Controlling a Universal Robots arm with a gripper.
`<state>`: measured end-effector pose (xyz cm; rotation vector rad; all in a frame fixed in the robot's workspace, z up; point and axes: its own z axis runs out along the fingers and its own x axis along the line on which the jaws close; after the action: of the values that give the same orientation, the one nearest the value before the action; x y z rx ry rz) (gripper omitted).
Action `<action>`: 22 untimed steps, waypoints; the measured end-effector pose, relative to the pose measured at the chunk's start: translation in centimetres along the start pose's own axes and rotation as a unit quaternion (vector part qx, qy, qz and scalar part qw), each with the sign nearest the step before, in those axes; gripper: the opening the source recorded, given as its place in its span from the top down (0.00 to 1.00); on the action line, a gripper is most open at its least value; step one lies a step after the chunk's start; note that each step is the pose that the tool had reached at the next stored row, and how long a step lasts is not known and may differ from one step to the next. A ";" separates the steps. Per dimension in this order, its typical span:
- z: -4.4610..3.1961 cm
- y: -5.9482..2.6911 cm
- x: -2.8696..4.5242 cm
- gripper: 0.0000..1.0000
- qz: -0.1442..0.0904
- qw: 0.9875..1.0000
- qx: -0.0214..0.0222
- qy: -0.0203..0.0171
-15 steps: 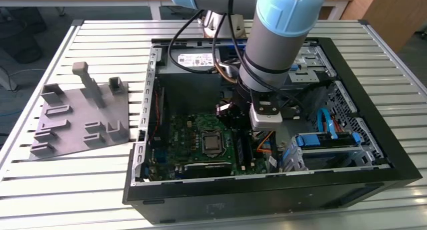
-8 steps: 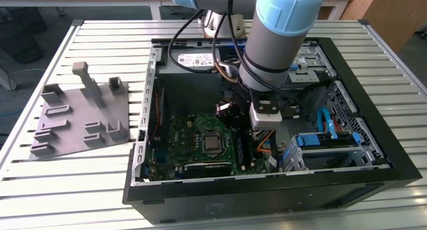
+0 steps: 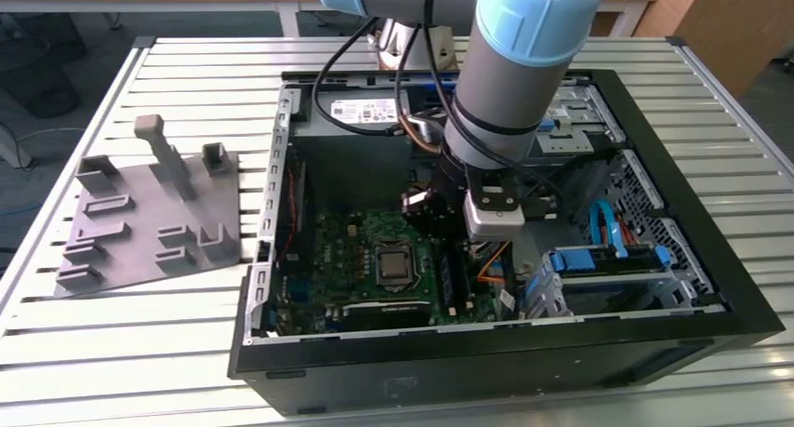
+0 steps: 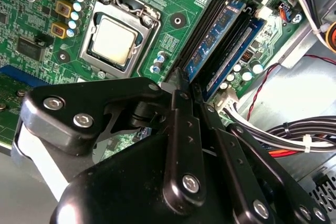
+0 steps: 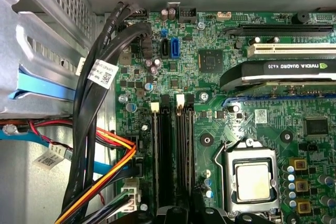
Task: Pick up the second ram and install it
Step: 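Insert the second ram into the second slot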
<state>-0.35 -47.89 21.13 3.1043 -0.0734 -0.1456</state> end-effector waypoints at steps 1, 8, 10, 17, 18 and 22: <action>0.00 0.01 0.00 0.86 0.000 1.000 0.000 0.000; 0.01 0.05 0.01 0.86 0.000 1.000 -0.001 0.000; 0.01 0.05 0.03 0.86 -0.001 1.000 -0.001 0.000; -0.01 0.05 0.05 0.86 -0.005 1.000 -0.004 0.000; -0.02 0.05 0.06 0.86 -0.006 1.000 -0.004 0.000; -0.10 0.04 0.07 0.86 -0.010 1.000 -0.005 0.001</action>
<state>-0.28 -47.93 21.22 3.0968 -0.0420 -0.1442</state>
